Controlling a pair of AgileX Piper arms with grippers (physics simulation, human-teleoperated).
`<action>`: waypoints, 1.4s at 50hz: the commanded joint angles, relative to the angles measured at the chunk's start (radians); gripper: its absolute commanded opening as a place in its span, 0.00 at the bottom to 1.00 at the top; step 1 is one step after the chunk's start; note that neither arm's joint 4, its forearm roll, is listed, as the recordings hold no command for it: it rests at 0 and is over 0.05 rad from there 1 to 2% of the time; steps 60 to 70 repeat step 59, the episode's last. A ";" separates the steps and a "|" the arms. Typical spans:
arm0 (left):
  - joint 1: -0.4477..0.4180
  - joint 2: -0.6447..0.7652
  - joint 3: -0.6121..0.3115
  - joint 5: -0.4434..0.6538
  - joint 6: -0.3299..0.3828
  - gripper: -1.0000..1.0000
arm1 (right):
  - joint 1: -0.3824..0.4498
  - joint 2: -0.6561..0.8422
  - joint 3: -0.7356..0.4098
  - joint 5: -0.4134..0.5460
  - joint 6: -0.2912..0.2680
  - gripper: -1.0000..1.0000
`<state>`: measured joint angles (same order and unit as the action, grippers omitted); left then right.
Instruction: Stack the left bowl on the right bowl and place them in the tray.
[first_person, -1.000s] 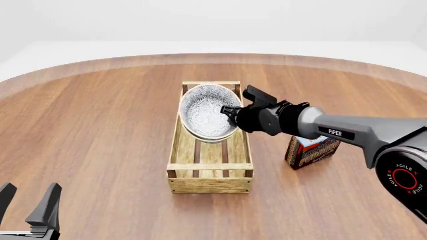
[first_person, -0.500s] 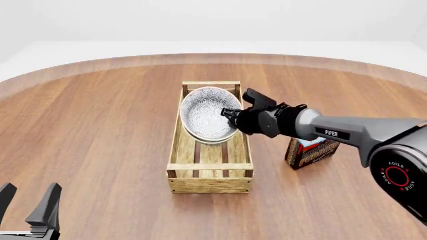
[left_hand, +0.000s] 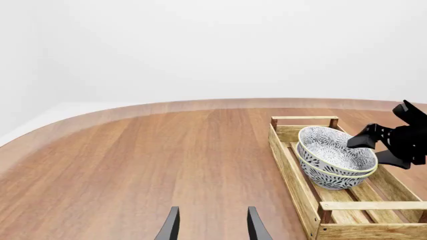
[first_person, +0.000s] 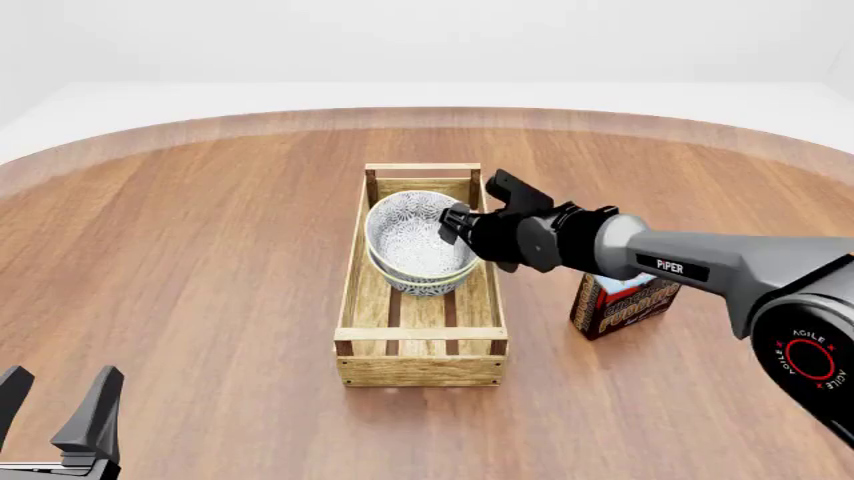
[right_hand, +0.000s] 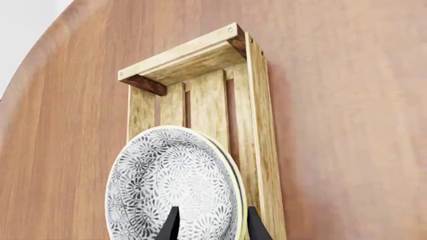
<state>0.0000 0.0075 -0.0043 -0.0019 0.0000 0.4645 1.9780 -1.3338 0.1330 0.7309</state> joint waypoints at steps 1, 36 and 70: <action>0.000 0.000 0.000 0.000 0.000 1.00 | -0.004 -0.044 0.016 0.006 -0.009 1.00; 0.000 0.000 0.000 0.000 0.000 1.00 | -0.046 -0.324 0.235 -0.066 0.014 1.00; 0.000 0.000 0.000 0.000 0.000 1.00 | -0.082 -0.483 0.324 -0.078 -0.003 1.00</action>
